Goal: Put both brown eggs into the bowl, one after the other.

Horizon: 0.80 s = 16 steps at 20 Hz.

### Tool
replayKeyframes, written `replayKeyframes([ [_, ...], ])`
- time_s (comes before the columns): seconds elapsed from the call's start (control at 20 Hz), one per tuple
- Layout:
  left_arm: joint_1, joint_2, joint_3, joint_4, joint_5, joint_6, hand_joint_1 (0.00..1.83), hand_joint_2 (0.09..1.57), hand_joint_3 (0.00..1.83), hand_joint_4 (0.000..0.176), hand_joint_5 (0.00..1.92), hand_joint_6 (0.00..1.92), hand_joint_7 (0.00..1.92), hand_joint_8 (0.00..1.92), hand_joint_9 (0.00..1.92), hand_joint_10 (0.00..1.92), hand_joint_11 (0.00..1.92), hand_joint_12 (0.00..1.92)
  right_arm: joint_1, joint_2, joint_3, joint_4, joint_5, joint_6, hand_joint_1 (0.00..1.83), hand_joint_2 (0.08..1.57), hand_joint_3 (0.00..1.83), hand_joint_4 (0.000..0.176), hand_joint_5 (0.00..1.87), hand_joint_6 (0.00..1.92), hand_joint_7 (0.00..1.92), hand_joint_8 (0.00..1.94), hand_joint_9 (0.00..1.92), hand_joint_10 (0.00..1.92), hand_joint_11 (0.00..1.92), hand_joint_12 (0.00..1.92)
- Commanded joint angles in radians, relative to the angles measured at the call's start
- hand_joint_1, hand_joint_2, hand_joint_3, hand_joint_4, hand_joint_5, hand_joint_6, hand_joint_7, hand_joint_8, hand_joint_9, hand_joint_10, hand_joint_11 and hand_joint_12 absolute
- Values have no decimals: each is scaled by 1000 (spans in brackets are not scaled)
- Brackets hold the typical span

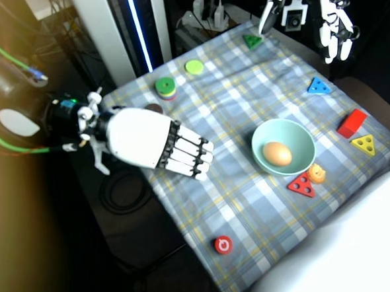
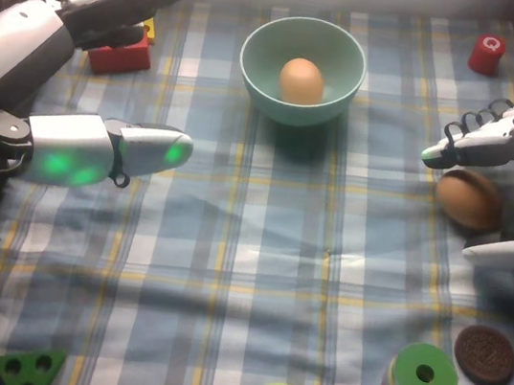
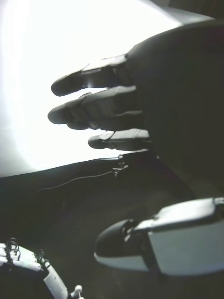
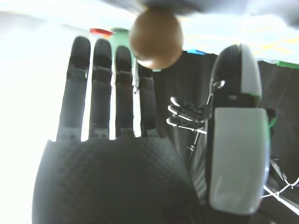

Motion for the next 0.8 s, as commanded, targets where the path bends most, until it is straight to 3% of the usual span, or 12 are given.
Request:
replayKeyframes([
  [0.0, -8, 4, -1, 25, -117, -10, 737, 916, 0, 176, 249, 1, 315, 2, 483, 9, 0, 629, 0, 4, 4, 24, 98, 0, 906, 988, 1, 0, 632, 0, 693, 1, 781, 18, 516, 728],
  [0.2, -3, 5, -1, 23, -118, -16, 720, 928, 2, 176, 264, 5, 322, 4, 516, 11, 0, 651, -2, -1, 8, 25, 92, -2, 921, 1021, 1, 0, 702, 1, 825, 31, 914, 115, 539, 1206],
  [0.25, -3, 5, -1, 23, -118, -17, 722, 926, 1, 176, 280, 5, 333, 4, 534, 14, 0, 685, -2, -2, 8, 25, 91, -3, 919, 1020, 1, 11, 716, 0, 894, 29, 871, 387, 560, 1318],
  [0.3, -3, 5, -1, 23, -118, -17, 719, 930, 1, 176, 267, 3, 322, 2, 526, 8, 0, 659, -2, -3, 8, 25, 90, -4, 971, 1036, 0, 0, 735, 1, 914, 29, 753, 720, 544, 1427],
  [0.35, -3, 5, 0, 23, -118, -17, 742, 920, 0, 176, 273, 1, 338, 2, 537, 6, 0, 733, -2, -4, 8, 24, 90, -6, 1044, 1056, 0, 0, 760, 2, 913, 24, 653, 934, 518, 1459],
  [0.4, -3, 5, 0, 23, -118, -17, 742, 920, 0, 176, 273, 1, 338, 2, 537, 6, 0, 733, -2, -4, 8, 24, 89, -7, 1044, 1056, 0, 0, 760, 2, 913, 24, 653, 934, 518, 1459],
  [0.5, -2, 4, 0, 23, -118, -17, 736, 918, 0, 176, 274, 6, 331, 0, 529, 1, 0, 714, -2, -4, 8, 24, 89, -9, 1075, 1040, 0, 0, 777, 1, 941, 40, 649, 1148, 576, 1538],
  [0.6, -2, 4, 0, 23, -118, -17, 747, 913, 0, 176, 289, 4, 334, 0, 515, 0, 0, 739, -2, -4, 8, 24, 89, -9, 1105, 1036, 0, 0, 766, 0, 909, 22, 655, 1136, 604, 1493],
  [0.75, -1, 4, 0, 23, -118, -17, 772, 907, 0, 176, 285, 1, 335, 1, 522, 4, 0, 721, -2, -3, 8, 24, 89, -9, 1010, 1019, 0, 0, 668, 0, 785, 0, 629, 632, 427, 1259],
])
